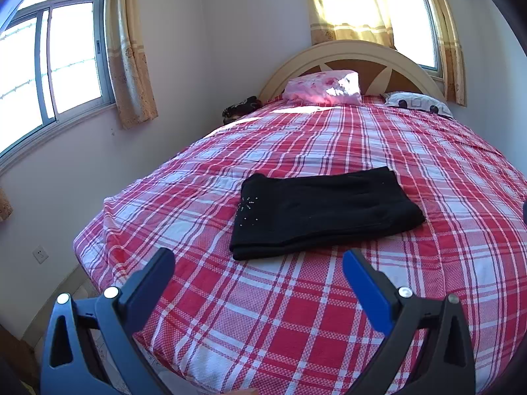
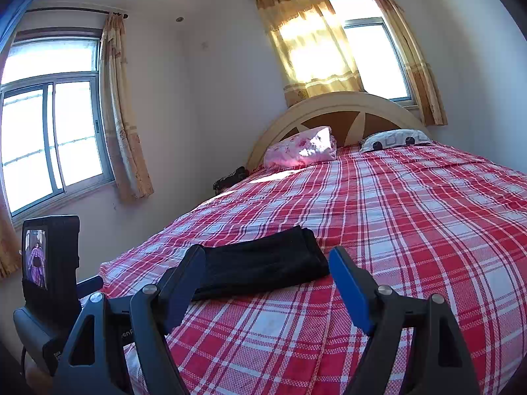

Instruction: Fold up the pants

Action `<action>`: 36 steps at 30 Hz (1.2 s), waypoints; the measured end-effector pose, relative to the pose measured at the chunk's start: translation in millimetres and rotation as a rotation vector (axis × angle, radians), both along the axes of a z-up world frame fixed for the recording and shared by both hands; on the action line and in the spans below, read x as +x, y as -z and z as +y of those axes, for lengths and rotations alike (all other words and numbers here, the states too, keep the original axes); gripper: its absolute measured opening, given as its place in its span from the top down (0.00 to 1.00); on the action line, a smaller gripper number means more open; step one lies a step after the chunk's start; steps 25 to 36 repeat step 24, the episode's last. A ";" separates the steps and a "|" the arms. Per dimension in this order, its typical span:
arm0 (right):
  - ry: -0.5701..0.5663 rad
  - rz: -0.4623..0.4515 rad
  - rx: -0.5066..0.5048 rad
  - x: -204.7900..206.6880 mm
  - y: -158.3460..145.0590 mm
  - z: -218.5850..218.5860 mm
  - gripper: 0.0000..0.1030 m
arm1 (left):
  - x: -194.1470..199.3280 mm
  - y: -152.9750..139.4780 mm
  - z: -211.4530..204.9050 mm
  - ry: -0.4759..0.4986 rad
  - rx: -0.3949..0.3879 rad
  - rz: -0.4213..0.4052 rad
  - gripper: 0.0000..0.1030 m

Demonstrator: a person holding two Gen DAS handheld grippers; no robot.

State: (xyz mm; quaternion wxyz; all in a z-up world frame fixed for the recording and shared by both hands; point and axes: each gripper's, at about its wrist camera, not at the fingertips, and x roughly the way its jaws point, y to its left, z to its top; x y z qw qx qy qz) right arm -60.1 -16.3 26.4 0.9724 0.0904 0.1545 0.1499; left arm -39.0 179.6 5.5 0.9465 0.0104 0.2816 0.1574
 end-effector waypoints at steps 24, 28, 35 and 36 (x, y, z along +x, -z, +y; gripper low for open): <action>0.019 0.002 0.006 -3.5 1.0 0.3 0.23 | 2.9 -1.2 -1.0 0.004 0.000 0.006 0.00; 0.019 0.002 0.006 -3.5 1.0 0.3 0.23 | 2.9 -1.2 -1.0 0.004 0.000 0.006 0.00; 0.019 0.002 0.006 -3.5 1.0 0.3 0.23 | 2.9 -1.2 -1.0 0.004 0.000 0.006 0.00; 0.019 0.002 0.006 -3.5 1.0 0.3 0.23 | 2.9 -1.2 -1.0 0.004 0.000 0.006 0.00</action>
